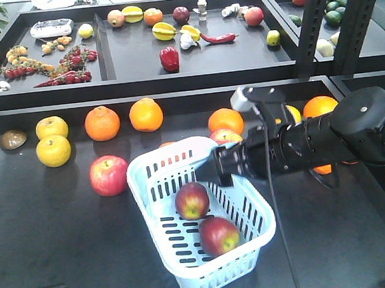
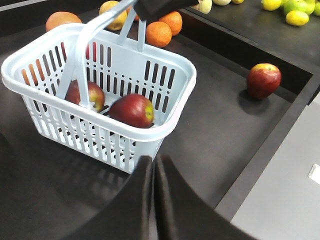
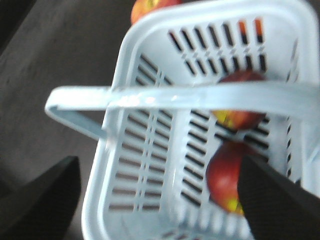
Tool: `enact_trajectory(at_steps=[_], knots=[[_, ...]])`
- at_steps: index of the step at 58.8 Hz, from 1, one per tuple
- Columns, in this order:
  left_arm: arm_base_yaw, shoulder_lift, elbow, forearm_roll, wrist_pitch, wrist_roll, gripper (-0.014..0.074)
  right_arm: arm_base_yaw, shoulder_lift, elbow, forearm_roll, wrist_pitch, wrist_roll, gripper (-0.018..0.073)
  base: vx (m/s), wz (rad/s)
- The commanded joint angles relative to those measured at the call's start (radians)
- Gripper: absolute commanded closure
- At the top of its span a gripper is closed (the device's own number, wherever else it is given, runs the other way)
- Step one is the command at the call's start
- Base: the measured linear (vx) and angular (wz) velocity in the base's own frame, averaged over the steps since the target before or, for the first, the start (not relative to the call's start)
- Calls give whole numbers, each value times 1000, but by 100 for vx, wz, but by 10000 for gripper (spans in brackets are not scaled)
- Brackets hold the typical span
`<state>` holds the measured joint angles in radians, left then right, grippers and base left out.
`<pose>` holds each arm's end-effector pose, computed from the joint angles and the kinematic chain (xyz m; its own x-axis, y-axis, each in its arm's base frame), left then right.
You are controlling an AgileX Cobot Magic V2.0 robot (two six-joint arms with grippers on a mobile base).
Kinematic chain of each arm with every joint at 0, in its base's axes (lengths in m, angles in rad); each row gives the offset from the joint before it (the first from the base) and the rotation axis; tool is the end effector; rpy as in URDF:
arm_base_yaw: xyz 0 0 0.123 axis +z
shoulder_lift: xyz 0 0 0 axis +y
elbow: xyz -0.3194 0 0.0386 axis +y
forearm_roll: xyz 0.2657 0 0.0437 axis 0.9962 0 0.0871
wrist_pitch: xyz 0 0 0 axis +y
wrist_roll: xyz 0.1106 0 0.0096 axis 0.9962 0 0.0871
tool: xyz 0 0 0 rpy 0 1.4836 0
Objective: Pick three apples into basket with both arms
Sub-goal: 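Carry the second apple into the basket and open the right gripper, then move the right gripper down onto a third red apple and close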
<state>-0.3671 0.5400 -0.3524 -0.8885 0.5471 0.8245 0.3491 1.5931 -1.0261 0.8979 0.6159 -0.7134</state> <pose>0.0826 -0.0798 0.2679 -0.4109 0.1719 -0.8954 0.6707 0.7222 -0.1692 0.3166 0.1687 0.2583 -0.7785 -0.2038 -0.5936 -0.5071 0.7615 0.4037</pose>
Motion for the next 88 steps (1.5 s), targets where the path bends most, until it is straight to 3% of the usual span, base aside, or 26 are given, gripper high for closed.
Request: enact_trajectory(at_steps=[1, 8, 17, 23, 29, 35, 45, 53, 60, 65, 70, 88], knots=[[-4, 2, -27, -31, -34, -2, 603, -3, -51, -28, -90, 101, 80, 90, 0, 0], [-4, 2, -27, -31, -35, -2, 603, -3, -91, -28, -337, 194, 268, 289, 0, 0], [-4, 2, -27, -31, -36, -2, 603, -3, -178, -24, -785, 278, 592, 577, 0, 0], [-4, 2, -27, -31, -37, -2, 603, -3, -231, -14, -1038, 350, 811, 570, 0, 0], [-4, 2, -27, -31, -37, -2, 603, -11, -289, 48, -1167, 347, 937, 568, 0, 0], [-4, 2, -27, -31, -37, -2, 603, -93, -332, 138, -1169, 333, 970, 564, 0, 0], [-4, 2, -27, -32, -34, -2, 603, -366, -365, 214, -1100, 290, 911, 491, 0, 0], [-4, 2, -27, -32, -34, -2, 603, -572, -330, 190, -936, 321, 731, 302, 0, 0], [-4, 2, -27, -33, -33, -2, 603, -706, -269, 182, -882, 322, 654, 60, 0, 0], [-4, 2, -27, -33, -31, -2, 603, -752, -216, 182, -892, 322, 634, -89, 0, 0], [-4, 2, -27, -33, -30, -2, 603, -760, -164, 182, -898, 306, 632, -171, 0, 0], [-4, 2, -27, -33, -30, -2, 603, -760, -2, 182, -898, 199, 623, -133, 0, 0]])
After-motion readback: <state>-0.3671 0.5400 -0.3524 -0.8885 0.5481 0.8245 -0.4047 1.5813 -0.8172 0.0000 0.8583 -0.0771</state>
